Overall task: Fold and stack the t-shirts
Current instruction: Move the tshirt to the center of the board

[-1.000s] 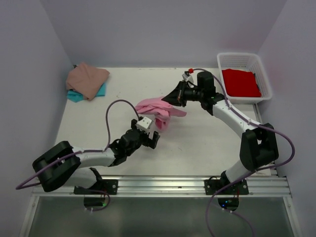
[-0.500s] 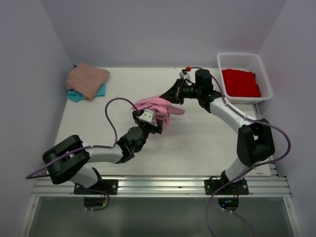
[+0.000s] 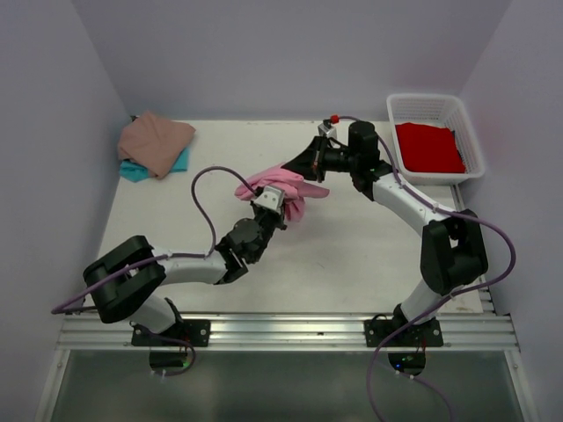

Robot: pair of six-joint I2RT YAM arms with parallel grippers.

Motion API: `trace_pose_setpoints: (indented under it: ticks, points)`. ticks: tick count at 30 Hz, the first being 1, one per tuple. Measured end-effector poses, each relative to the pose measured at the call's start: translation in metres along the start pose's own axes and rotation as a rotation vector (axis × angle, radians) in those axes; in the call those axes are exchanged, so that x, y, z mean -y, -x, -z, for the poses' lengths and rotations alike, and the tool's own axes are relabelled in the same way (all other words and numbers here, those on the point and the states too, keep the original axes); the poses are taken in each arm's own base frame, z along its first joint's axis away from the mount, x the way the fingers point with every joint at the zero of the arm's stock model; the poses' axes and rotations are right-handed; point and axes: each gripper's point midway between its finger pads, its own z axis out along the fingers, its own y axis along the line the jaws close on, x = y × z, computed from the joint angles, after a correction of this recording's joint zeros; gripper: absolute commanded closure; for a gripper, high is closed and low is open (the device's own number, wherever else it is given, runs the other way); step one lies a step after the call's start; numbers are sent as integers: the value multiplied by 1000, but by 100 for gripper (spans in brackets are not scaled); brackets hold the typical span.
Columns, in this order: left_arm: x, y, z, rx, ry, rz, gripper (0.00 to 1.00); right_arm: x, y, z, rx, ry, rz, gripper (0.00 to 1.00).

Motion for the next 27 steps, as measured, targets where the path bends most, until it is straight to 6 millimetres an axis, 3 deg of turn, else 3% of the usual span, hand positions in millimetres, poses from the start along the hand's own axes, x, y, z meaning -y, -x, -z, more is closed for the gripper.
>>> trace_pose_setpoints:
  ticks: [3, 6, 14, 15, 16, 20, 23, 27]
  points:
    - [0, 3, 3, -16, -5, -9, 100, 1, -1, 0, -4, -3, 6, 100]
    - [-3, 22, 15, -28, -14, -7, 100, 7, 1, 2, -4, -24, 15, 100]
    - [-22, 126, 68, 54, -61, 101, 100, 33, 24, 16, 23, -91, 26, 99]
    - [-25, 136, 74, 62, -63, 114, 100, 39, 26, 17, 24, -102, 26, 88]
    - [-28, 146, 78, 69, -64, 124, 100, 47, 29, 17, 27, -117, 22, 71]
    - [-32, 172, 87, 68, -66, 127, 100, 86, 40, 24, 59, -274, 26, 47]
    - [-32, 177, 88, 43, -64, 106, 100, 109, 51, 39, 114, -457, 82, 39]
    - [-31, 178, 85, -9, -62, 56, 100, 123, 52, 67, 163, -641, 174, 34]
